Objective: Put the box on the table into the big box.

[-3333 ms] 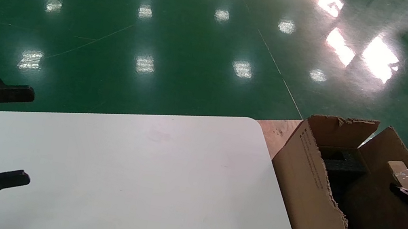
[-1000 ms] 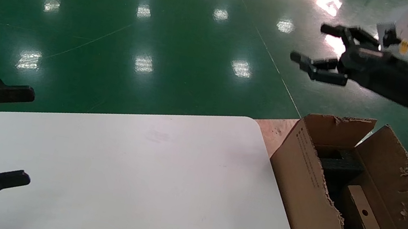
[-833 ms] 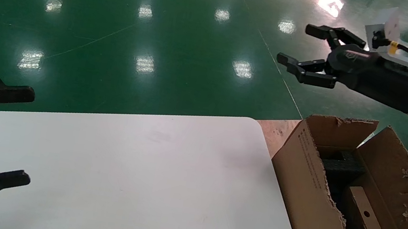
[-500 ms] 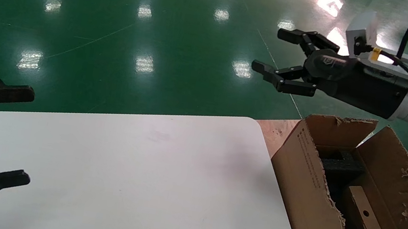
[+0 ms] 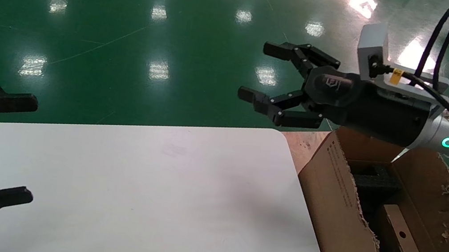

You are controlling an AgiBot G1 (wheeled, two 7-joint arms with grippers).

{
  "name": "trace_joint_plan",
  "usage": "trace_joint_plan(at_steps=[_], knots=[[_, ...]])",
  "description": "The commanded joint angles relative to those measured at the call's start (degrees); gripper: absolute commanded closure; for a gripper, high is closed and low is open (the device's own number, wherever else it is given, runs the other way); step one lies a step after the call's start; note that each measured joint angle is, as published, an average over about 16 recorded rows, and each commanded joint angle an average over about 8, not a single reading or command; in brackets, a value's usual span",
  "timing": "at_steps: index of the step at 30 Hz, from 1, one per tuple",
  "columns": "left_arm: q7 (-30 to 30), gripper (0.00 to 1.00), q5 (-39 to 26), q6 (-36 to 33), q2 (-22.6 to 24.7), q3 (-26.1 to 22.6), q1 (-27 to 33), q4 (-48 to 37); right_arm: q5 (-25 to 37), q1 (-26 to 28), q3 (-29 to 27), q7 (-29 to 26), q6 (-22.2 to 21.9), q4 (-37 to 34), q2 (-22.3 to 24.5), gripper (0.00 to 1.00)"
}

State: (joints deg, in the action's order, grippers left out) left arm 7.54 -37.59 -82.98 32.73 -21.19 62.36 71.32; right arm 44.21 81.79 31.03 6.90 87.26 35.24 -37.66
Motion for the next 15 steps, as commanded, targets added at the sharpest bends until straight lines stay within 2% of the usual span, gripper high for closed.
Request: trace_joint_plan(at_steps=[1, 15], knots=[[0.0, 0.00, 0.0, 0.0, 0.0, 0.0, 0.0, 0.0, -0.2, -1.5, -1.1, -1.3, -0.1, 2.9, 0.2, 0.00], [0.0, 0.00, 0.0, 0.0, 0.0, 0.0, 0.0, 0.0, -1.4, -12.1, -9.0, -10.6, -0.9, 22.9, 1.6, 0.00]])
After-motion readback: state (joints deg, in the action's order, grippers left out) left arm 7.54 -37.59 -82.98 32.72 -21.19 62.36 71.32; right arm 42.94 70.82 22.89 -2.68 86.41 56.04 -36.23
